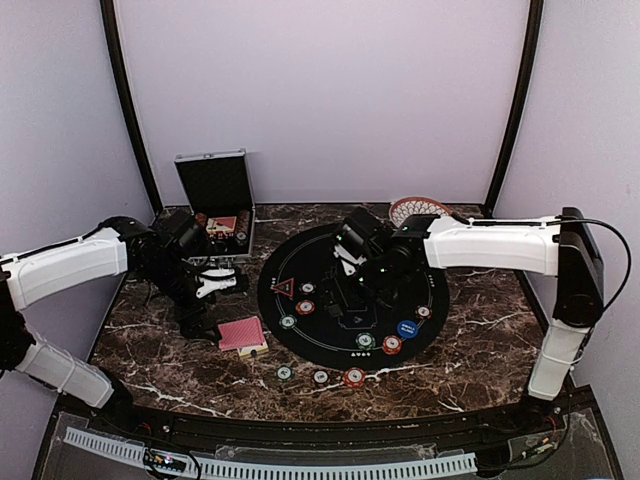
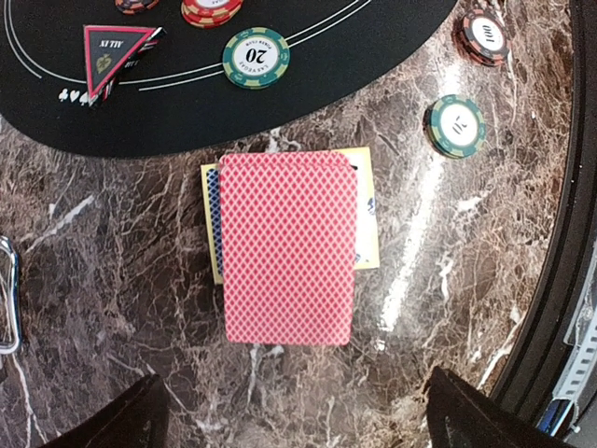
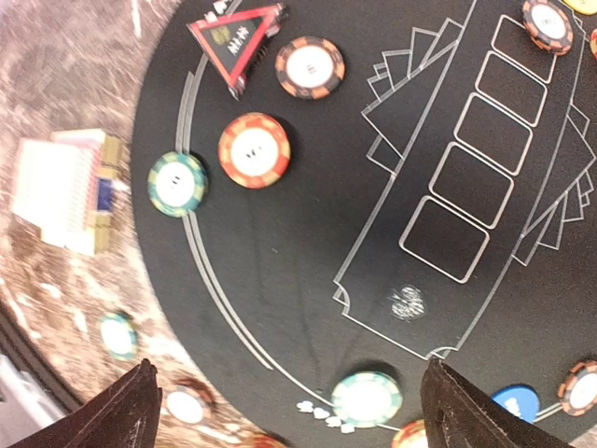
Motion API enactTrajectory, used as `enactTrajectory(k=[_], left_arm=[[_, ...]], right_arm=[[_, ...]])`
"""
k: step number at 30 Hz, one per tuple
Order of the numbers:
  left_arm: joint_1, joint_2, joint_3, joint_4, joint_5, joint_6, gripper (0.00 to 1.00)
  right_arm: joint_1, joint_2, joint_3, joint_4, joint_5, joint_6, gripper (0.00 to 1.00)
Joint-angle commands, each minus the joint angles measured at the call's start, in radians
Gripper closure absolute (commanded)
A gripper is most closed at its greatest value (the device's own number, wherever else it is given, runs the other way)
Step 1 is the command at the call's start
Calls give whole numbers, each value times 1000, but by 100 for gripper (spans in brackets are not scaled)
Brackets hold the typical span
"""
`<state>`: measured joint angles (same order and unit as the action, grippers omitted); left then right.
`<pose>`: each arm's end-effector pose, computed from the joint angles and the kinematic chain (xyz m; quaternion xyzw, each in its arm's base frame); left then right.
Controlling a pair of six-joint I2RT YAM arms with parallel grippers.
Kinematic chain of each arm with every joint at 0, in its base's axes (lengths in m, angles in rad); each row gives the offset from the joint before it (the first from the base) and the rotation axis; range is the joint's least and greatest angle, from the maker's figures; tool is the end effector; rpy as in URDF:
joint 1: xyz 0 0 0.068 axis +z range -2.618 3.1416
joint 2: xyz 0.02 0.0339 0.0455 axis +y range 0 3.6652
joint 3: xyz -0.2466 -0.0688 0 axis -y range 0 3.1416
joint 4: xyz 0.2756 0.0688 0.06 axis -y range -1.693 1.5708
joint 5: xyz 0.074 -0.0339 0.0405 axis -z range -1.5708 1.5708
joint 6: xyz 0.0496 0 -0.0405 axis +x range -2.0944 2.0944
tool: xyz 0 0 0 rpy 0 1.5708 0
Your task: Distribute texas hold em gaming equipment
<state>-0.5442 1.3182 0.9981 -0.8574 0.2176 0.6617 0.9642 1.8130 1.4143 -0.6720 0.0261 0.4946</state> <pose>0.2389 -0.1571 0.2094 0.5703 0.7910 -0.0949 0.2001 0.2380 0.3408 0.1928 -0.2223 0.9430 0.1555 0.1929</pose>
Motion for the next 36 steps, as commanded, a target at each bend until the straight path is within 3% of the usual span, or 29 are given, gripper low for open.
enactTrajectory(k=[1, 15, 36], left_arm=[[-33, 47, -26, 73, -20, 7, 1], [-94, 128, -118, 269, -101, 13, 1], [-98, 174, -120, 244, -130, 43, 1]], right_arm=[[-19, -32, -24, 80, -59, 67, 1], [-21, -66, -55, 109, 2, 69, 1], [-21, -67, -53, 105, 1, 46, 2]])
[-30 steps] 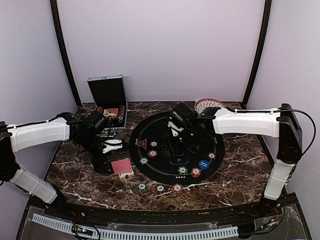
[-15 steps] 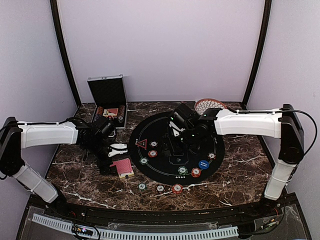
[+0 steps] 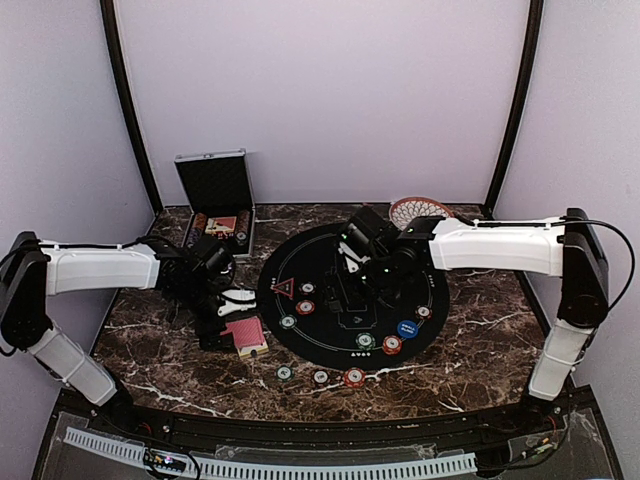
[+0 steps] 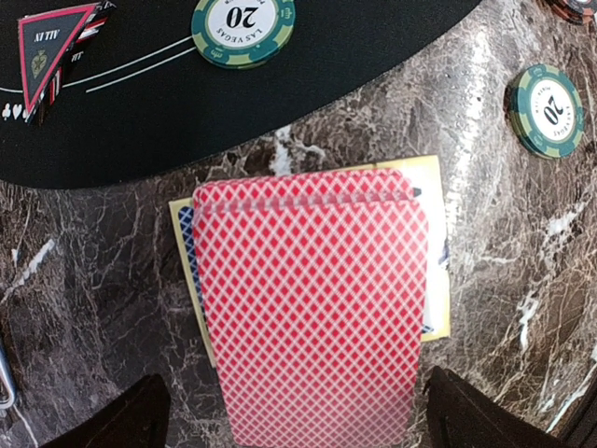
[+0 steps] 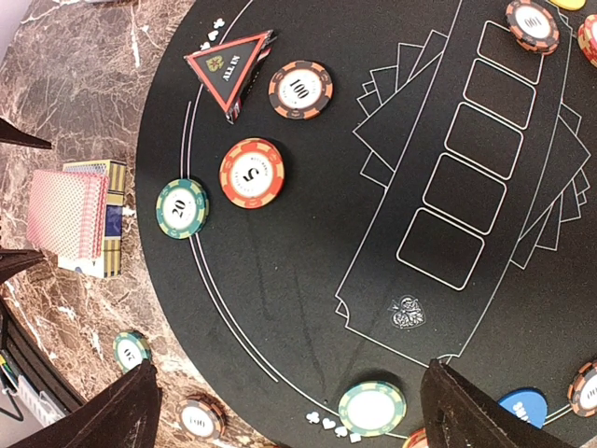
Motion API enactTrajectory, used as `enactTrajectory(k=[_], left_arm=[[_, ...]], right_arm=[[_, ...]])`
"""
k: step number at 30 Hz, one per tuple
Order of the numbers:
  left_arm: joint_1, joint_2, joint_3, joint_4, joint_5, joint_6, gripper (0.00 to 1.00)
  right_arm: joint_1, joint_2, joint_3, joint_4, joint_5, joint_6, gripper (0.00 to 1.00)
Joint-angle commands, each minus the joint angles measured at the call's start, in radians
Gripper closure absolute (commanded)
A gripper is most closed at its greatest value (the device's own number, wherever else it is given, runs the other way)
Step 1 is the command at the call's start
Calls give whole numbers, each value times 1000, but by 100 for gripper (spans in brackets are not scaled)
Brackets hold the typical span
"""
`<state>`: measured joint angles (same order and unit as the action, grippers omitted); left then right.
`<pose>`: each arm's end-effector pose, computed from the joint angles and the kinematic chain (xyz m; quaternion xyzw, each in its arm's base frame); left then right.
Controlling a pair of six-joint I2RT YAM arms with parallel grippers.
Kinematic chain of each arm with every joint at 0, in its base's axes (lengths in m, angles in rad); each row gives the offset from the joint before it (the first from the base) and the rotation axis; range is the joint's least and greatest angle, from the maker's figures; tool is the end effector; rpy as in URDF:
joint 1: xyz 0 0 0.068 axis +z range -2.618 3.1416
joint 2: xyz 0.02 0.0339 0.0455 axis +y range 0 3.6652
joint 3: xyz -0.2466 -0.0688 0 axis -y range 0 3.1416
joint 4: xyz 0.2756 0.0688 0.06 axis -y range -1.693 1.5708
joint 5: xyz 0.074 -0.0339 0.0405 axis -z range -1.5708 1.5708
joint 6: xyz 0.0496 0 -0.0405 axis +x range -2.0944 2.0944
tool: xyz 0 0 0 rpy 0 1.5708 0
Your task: Distribute texas hold em gaming equipment
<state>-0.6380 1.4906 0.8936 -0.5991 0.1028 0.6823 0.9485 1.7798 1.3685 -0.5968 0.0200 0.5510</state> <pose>0.2436 -0.1870 0.1392 0.6093 0.7692 -0.0463 0.1871 0.2420 0.3356 0.1950 -0.1870 0.9423 0.1822 0.2097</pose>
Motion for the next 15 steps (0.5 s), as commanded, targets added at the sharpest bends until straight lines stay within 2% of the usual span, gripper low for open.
enactTrajectory(k=[1, 15], left_arm=[[-4, 3, -16, -13, -16, 23, 1], [-4, 45, -20, -5, -16, 37, 1]], right_arm=[[-5, -34, -9, 29, 6, -10, 1], [-5, -31, -16, 37, -9, -10, 1]])
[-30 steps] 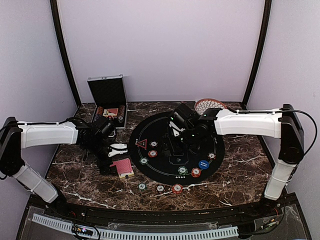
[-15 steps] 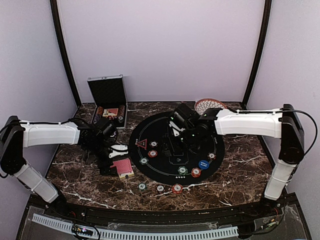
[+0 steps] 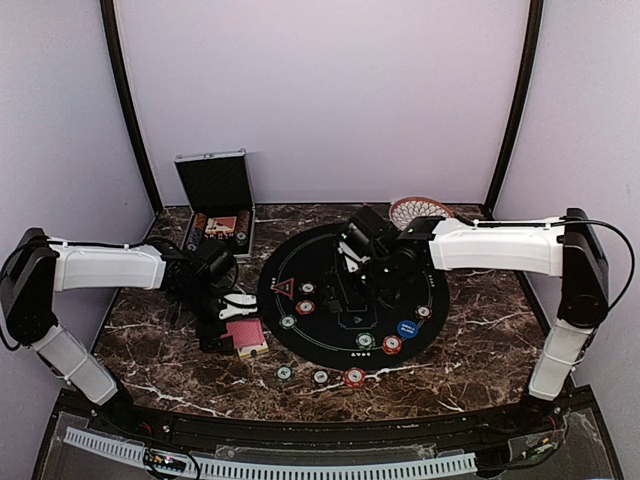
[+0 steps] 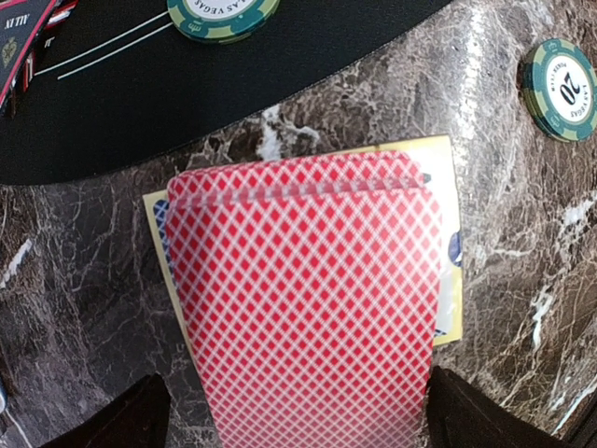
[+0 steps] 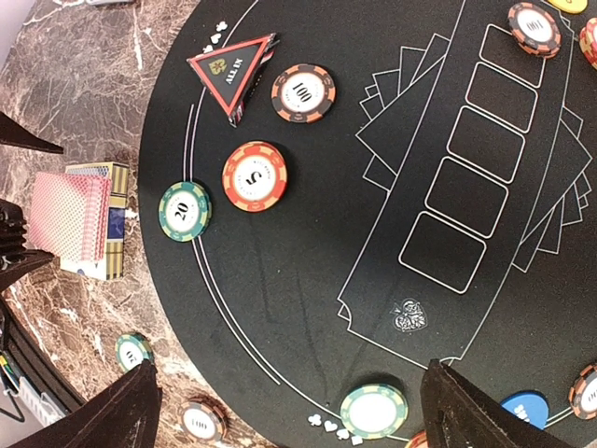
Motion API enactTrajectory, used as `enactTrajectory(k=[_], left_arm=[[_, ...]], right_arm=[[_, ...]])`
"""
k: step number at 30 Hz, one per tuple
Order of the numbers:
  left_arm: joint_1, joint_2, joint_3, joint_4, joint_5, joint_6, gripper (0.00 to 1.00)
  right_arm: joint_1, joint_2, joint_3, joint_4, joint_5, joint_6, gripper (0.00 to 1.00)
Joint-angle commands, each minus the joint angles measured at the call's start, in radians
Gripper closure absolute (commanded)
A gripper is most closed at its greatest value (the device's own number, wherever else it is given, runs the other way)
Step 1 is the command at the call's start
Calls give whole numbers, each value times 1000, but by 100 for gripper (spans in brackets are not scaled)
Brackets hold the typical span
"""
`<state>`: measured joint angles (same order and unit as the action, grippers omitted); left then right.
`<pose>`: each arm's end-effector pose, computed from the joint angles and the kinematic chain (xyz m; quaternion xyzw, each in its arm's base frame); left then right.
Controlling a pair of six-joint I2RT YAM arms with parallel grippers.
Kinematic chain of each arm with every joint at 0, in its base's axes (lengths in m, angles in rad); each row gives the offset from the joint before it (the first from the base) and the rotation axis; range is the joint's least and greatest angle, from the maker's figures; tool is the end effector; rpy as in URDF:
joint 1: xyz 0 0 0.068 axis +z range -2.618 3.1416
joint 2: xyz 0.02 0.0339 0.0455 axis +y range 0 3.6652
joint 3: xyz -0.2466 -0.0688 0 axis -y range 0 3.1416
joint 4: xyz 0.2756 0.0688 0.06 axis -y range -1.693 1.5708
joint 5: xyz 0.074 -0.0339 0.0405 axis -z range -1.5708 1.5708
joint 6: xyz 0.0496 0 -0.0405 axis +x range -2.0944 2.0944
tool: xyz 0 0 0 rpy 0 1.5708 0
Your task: Distribute texas hold em gaming equipment
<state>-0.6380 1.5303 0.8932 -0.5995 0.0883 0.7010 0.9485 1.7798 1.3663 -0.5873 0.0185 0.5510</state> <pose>0.2446 -0.1868 0.1276 0.6171 0.7679 -0.0383 0.1674 0.2423 0.3361 0.1949 -0.1869 0.9412 0.1851 0.2118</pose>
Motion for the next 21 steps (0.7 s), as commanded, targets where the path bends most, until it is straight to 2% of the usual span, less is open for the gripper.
enactTrajectory(k=[1, 21], left_arm=[[-5, 6, -22, 4, -5, 20, 1], [-3, 36, -61, 109, -8, 38, 1]], right_arm=[[-5, -32, -15, 29, -9, -9, 1], [-24, -11, -105, 142, -146, 42, 1]])
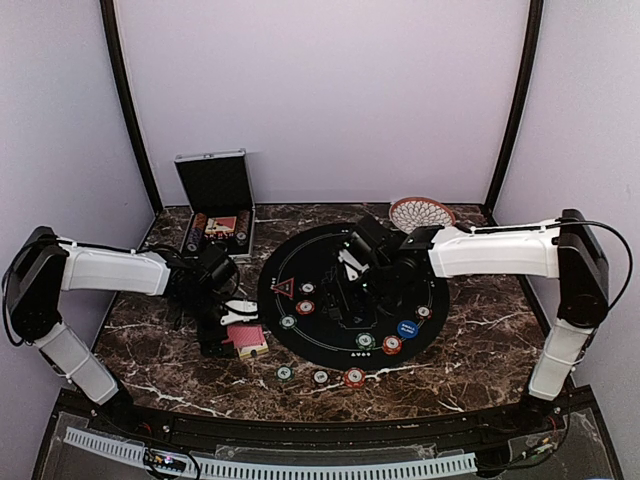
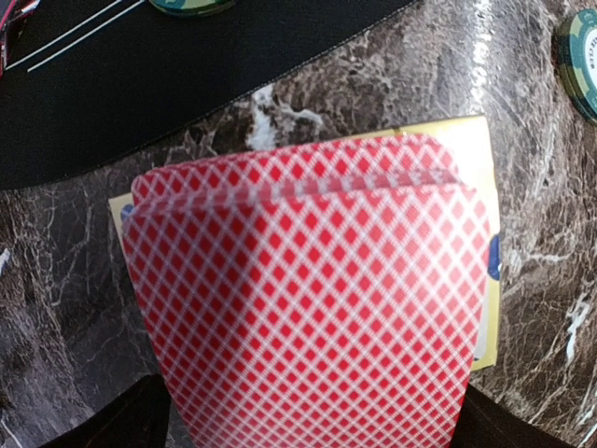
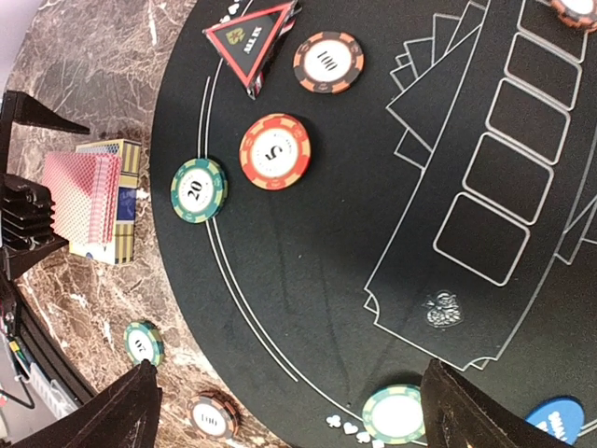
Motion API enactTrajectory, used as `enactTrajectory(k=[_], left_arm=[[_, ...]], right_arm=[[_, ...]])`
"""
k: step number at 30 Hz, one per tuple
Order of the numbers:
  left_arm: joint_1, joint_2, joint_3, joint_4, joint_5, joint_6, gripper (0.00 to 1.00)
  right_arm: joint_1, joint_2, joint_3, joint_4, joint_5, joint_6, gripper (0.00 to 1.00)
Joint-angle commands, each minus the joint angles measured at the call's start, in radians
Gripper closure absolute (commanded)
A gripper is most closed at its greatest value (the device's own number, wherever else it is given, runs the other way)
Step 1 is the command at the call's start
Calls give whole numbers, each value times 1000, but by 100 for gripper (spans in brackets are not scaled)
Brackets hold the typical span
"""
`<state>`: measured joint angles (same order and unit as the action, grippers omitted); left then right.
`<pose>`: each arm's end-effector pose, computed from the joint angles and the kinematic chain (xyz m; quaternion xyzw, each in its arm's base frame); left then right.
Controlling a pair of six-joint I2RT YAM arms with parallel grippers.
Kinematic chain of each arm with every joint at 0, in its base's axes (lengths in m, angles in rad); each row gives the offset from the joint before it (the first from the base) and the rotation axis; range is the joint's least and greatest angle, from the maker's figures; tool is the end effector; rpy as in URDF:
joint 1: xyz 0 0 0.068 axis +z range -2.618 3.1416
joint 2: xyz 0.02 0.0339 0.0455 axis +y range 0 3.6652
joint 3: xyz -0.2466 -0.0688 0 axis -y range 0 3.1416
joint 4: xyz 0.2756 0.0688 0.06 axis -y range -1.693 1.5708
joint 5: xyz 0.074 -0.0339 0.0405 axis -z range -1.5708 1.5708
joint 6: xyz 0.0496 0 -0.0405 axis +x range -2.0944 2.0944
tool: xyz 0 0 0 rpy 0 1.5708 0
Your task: Distribute texas hold em gaming equipment
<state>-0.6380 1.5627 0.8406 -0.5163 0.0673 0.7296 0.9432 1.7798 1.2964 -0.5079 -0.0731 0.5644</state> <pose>0.2428 -0.1842 0.1062 0.6270 0.7605 -0.0256 0.1667 0.2382 0.3346 0.1765 -0.1906 0.9386 0.2209 0.1842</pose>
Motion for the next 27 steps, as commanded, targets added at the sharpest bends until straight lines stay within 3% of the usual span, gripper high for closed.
enactTrajectory(k=[1, 6, 15, 23, 27], left_arm=[[-3, 8, -6, 21, 20, 9, 1], [16, 20, 4, 13, 32, 14, 3], [29, 37, 31, -7, 72, -3, 15], [29, 36, 40, -14, 82, -16, 40], [29, 23, 36, -11, 77, -25, 46]], right_arm=[[-26, -12, -43, 72, -65, 33, 1], [-45, -27, -78, 111, -103, 51, 1], [-50, -20, -101, 166, -161, 84, 1], [-66, -10, -118, 235, -237, 129, 4], [-69, -1, -118, 249, -255, 138, 6]])
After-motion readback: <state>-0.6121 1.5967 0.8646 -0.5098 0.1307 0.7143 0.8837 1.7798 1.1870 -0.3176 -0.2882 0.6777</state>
